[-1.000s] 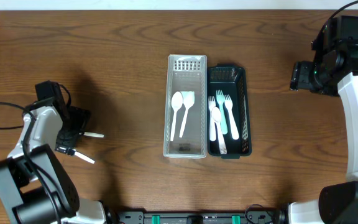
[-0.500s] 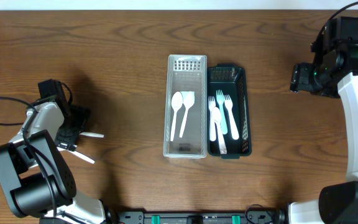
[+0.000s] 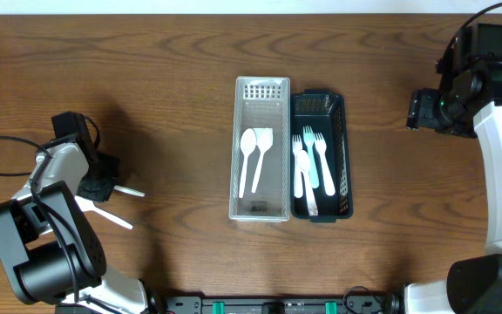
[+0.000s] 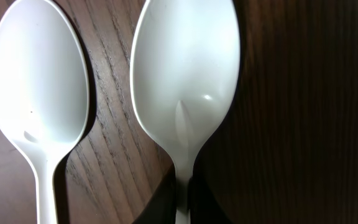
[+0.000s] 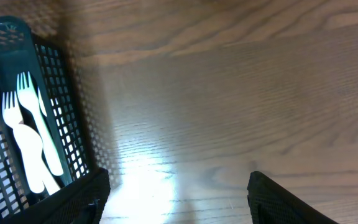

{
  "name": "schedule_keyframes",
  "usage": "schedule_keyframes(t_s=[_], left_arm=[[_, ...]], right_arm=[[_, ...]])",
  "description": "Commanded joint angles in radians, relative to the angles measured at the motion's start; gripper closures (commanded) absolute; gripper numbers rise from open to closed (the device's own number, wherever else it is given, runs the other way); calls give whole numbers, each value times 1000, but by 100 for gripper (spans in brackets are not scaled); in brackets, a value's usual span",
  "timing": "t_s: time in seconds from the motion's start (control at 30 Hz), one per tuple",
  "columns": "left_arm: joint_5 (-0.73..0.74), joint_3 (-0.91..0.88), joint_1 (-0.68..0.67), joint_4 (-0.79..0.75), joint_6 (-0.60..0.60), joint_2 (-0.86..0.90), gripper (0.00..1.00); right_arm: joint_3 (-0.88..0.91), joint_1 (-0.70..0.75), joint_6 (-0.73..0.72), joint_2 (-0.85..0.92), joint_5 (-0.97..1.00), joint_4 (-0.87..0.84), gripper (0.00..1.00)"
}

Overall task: Pack container
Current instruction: 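Move the left gripper back and grasp a third white spoon, then carry the spoon with the left gripper and drop it into the silver tray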

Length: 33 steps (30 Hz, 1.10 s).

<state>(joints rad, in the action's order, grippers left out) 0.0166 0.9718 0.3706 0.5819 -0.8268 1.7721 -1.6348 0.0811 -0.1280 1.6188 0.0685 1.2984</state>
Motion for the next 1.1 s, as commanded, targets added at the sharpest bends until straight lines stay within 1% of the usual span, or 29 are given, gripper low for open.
schedule_keyframes(t_s=[0.0,0.1,0.23,0.37,0.5,0.7,0.87,0.97,1.07], left_arm=[[28,-24,0,0,3,59,94],[28,-23,-1,7,5,56,95],[29,6,-8,58,48,29,94],[28,76,-54,130,164,-28,94],[28,163,-151,231,253,-107,94],[29,287,-381,347,398,-208,94],[29,366,-636,393,504,-246,94],[29,385,-790,383,513,-244,94],[29,385,-940,333,512,-228,94]], right_arm=[[2,6,10,-1,11,3,26],[2,6,10,-1,11,3,26],[2,6,10,-1,11,2,26],[2,6,10,-1,11,-6,26],[2,6,10,-1,10,-16,26],[2,6,10,-1,10,-36,25],[2,6,10,-1,10,-40,25],[2,6,10,-1,10,-41,25],[2,6,10,-1,10,-41,25]])
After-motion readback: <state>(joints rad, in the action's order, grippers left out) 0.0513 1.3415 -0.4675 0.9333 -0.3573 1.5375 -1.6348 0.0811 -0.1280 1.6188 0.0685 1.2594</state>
